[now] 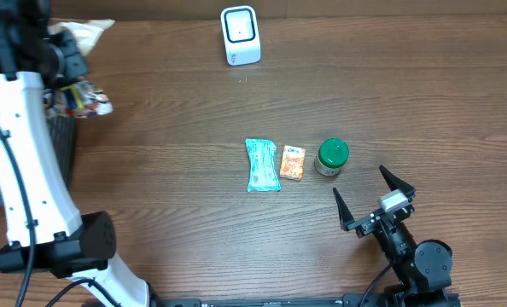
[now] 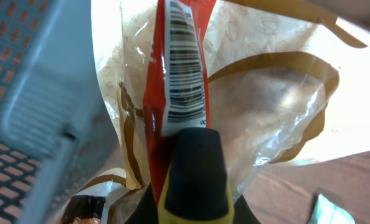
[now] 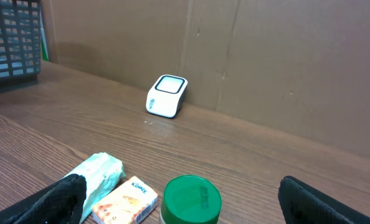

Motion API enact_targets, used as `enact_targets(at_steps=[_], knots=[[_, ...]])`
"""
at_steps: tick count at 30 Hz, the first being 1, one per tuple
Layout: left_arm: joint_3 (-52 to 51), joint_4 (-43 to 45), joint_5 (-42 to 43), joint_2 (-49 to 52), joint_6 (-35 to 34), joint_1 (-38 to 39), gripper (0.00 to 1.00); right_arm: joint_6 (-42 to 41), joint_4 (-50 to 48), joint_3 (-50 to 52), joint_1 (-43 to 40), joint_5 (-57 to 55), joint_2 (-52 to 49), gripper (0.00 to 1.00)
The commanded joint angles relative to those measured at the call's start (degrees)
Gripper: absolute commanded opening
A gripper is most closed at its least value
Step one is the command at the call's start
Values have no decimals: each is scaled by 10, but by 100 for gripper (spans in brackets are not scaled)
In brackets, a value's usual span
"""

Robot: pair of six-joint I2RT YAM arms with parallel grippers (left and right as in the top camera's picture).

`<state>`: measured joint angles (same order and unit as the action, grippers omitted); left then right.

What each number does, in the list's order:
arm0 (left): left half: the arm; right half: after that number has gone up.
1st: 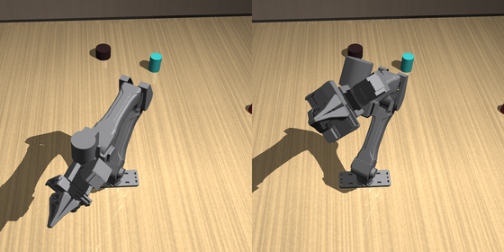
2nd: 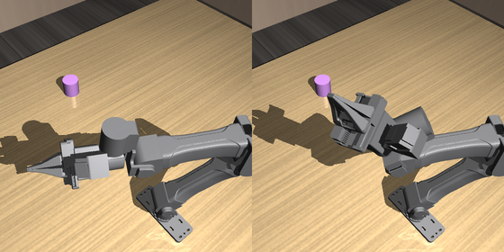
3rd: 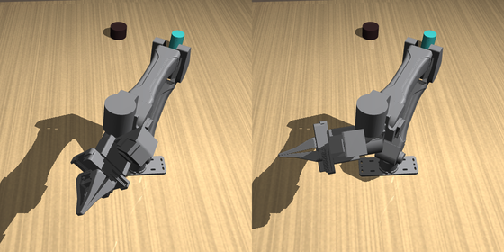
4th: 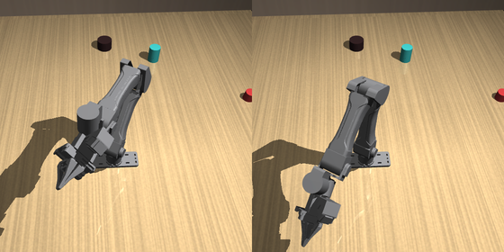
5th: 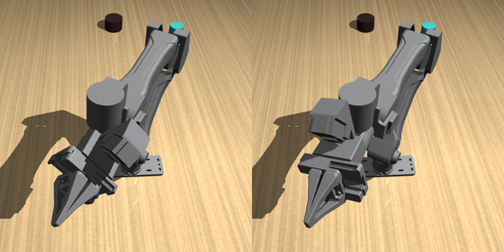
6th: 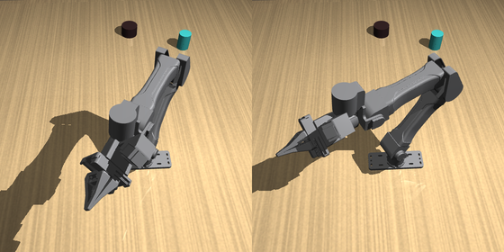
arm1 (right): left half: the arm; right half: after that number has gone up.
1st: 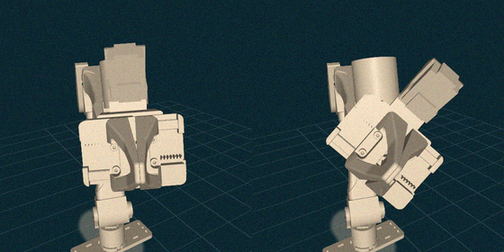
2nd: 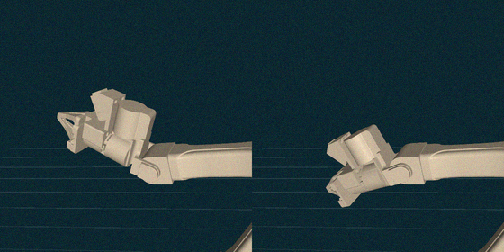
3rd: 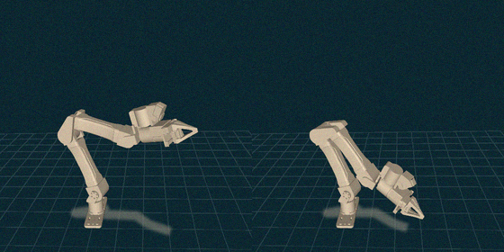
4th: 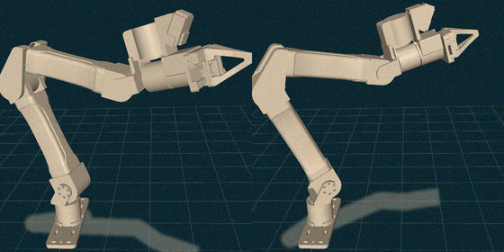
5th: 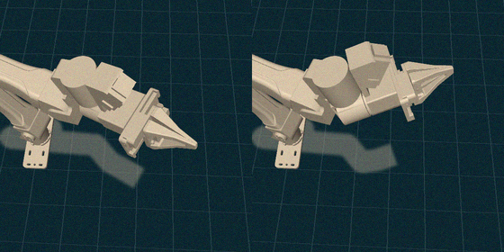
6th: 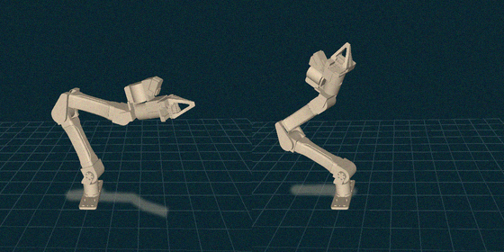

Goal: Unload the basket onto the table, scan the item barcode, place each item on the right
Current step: 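Carry the gold snack bag out and set it left of the green pack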

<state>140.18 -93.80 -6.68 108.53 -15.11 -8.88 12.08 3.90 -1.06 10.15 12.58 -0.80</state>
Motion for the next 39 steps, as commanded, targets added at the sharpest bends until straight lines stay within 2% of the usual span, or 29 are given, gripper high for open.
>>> enact_targets(at_steps=[1,6,9,21,26,31,34,35,37,39], knots=[[-14,-6,-42,-9,-36,43,4,2,-3,6,-2,-5,6,100],[-85,0,-43,-9,-74,98,4,2,-3,6,-2,-5,6,100],[-176,31,-43,-9,-103,134,4,2,-3,6,-2,-5,6,100],[-542,282,-33,-9,-124,210,4,2,-3,6,-2,-5,6,100],[-634,368,-7,-9,-130,211,4,2,-3,6,-2,-5,6,100],[-685,416,2,-9,-130,211,5,2,-3,6,-2,-5,6,100],[-705,436,2,-9,-130,211,17,2,-3,6,-2,-5,6,100],[-708,438,2,-9,-130,211,28,2,-3,6,-2,-5,6,100],[-711,440,2,-9,-125,211,42,2,-3,6,-2,-5,6,100],[-711,442,2,-9,-115,211,45,2,-3,6,-2,-5,6,100]])
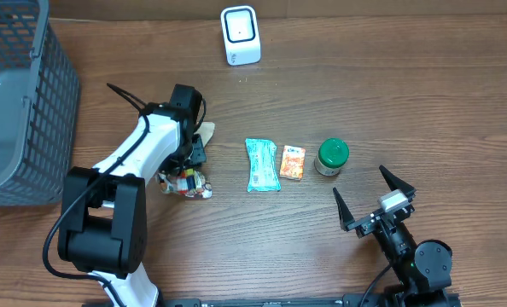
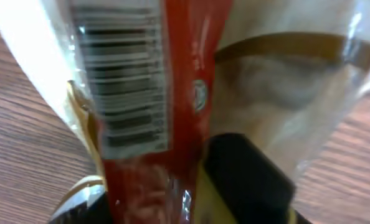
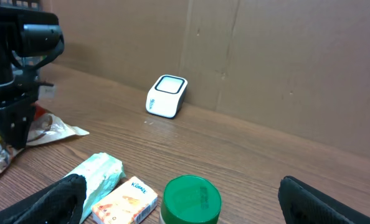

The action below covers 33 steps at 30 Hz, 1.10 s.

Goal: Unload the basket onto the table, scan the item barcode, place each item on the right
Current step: 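Carry the gold snack bag out and set it left of the green pack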

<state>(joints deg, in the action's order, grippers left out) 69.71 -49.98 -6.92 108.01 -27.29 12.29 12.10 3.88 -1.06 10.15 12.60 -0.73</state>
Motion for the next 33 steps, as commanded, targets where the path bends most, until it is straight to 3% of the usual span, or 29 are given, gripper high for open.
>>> enact_targets(at_steps=[1,8,14,22,24,27,30,33], knots=[[-7,4,4,-3,9,0,45,2,-3,6,-2,-5,6,100],[24,-6,4,-9,29,-11,53,2,-3,6,-2,-5,6,100],[81,-40,5,-20,68,-15,64,2,-3,6,-2,-5,6,100],[219,-139,3,-21,108,-39,66,2,-3,6,-2,-5,6,100],[251,-155,4,-21,129,-54,69,2,-3,6,-2,-5,6,100],[289,-180,4,-21,192,-88,85,2,-3,6,-2,-5,6,100],[298,-186,5,-21,249,-123,89,2,-3,6,-2,-5,6,100],[298,-186,7,-20,256,-159,90,2,-3,6,-2,-5,6,100]])
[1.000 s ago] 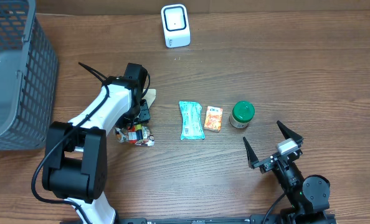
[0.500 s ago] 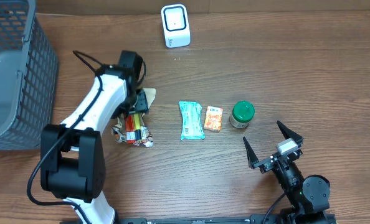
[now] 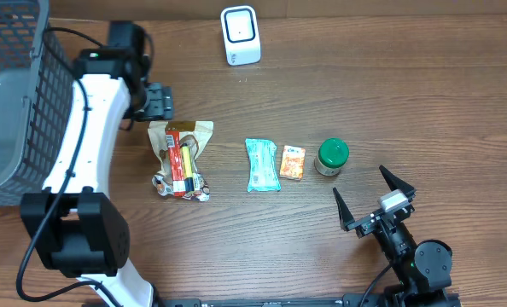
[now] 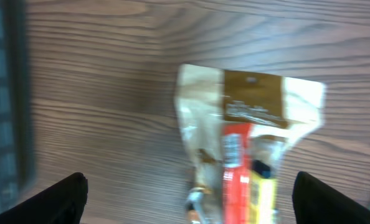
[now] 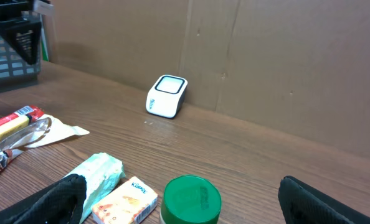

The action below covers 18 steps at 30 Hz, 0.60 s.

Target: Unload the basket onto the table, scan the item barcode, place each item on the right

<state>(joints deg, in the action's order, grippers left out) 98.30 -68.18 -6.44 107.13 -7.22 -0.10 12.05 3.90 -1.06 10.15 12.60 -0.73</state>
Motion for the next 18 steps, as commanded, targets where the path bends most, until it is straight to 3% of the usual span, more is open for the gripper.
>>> enact_targets(at_steps=[1,4,18], knots=[[12,-3,8,-11,55,-48,91,2,-3,6,-2,-5,6,100],[12,3,21,-11,55,-80,100,2,-3,6,-2,-5,6,100],[12,10,50,-11,53,-122,100,2,-3,6,-2,-5,6,100]])
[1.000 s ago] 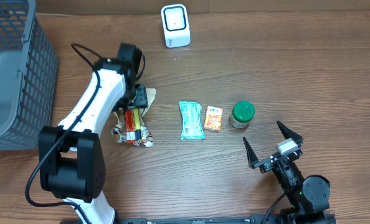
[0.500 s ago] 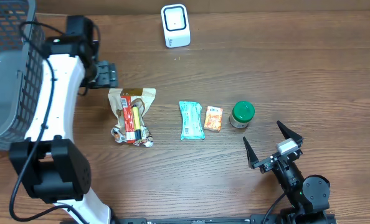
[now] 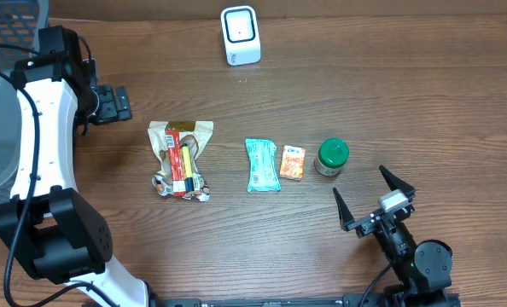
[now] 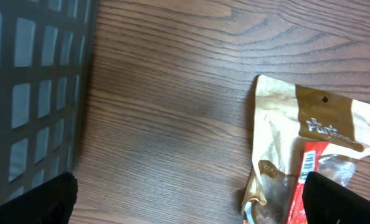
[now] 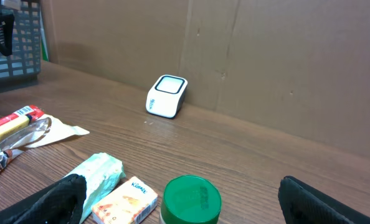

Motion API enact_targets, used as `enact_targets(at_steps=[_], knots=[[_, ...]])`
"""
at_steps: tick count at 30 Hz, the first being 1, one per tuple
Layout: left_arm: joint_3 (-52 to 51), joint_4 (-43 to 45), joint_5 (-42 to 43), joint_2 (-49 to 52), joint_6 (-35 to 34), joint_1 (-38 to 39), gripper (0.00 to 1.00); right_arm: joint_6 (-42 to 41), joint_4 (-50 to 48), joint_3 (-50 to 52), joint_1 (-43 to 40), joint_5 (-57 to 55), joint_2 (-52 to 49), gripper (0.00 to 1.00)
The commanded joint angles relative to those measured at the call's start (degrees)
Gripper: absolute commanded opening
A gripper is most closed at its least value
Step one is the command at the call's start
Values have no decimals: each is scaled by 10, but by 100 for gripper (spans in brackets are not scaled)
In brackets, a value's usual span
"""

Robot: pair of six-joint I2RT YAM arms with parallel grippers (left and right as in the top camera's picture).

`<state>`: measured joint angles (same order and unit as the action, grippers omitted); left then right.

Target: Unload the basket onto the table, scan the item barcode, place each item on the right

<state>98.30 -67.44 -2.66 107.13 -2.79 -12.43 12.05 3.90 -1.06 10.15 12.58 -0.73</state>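
A tan and clear snack bag (image 3: 179, 159) with red and yellow sticks inside lies flat on the table, barcode strip up (image 4: 311, 163). My left gripper (image 3: 119, 102) hangs open to the bag's upper left, near the basket, with nothing between its fingers (image 4: 188, 199). The white scanner (image 3: 240, 35) stands at the far edge, also seen in the right wrist view (image 5: 167, 96). My right gripper (image 3: 373, 198) rests open at the front right, its fingers wide apart either side of the green-lidded jar (image 5: 192, 200) in its own view.
A grey mesh basket (image 3: 6, 85) fills the left edge. A teal packet (image 3: 262, 165), an orange tissue box (image 3: 293, 162) and the green-lidded jar (image 3: 331, 157) stand in a row right of the bag. A cardboard wall (image 5: 266, 56) backs the table.
My left gripper has moved left, from just above the bag's top edge to beside the basket. It is still open. The bag and the right arm have not moved.
My left gripper was shut on the snack bag up by the basket. Then it held the bag low over the table, left of the teal packet. Then the bag lay on the table with the gripper open above it, and now the gripper is further left.
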Motion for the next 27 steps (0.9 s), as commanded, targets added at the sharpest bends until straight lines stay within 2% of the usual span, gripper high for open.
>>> enact_targets(at_steps=[1,18,24,27], knots=[[12,2,12,-11,9,1,100,2,-3,6,-2,-5,6,100],[12,2,12,-11,9,1,100,-5,-4,6,-2,6,6,100],[12,2,12,-11,9,1,100,-167,-6,6,-2,40,6,100],[12,2,12,-11,9,1,100,-171,5,-1,-2,40,5,100]])
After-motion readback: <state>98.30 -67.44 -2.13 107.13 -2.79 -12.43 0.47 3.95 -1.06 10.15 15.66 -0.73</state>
